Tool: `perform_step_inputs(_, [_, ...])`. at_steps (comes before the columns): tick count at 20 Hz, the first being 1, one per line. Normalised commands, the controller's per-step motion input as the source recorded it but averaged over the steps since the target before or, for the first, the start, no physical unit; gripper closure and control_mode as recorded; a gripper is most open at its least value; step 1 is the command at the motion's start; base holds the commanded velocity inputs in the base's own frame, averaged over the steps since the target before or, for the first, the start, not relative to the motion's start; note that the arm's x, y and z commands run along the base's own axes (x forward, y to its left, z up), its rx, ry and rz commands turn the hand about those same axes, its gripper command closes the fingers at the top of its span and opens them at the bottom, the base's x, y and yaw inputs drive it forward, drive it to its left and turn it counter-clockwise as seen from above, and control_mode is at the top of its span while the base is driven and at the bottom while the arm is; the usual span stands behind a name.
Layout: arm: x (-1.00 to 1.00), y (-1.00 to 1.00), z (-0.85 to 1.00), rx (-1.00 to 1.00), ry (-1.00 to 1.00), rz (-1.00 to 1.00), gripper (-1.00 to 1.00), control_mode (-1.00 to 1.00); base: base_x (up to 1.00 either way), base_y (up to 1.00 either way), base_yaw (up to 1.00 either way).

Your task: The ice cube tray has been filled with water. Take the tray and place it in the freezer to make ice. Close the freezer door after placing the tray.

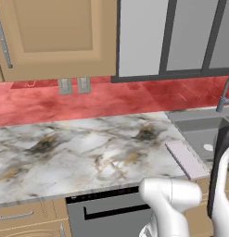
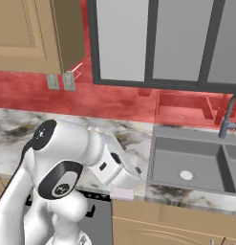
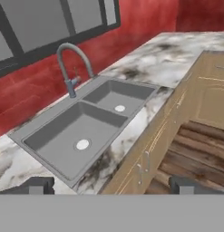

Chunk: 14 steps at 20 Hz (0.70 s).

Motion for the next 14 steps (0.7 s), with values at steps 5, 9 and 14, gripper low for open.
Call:
perform_step_inputs(5, [-0.35, 0.18, 0.00, 0.13, -0.30, 0.03, -1.00, -1.00, 0.00, 0.00, 0.00])
perform_step_inputs(9, [-0.04, 0.24, 0.00, 0.17, -0.33, 0.09, -1.00, -1.00, 0.00, 0.00, 0.00])
perform_step_inputs(14, [0.00, 0.33, 0.00, 0.15, -0.24, 0.13, -1.00, -1.00, 0.00, 0.00, 0.00])
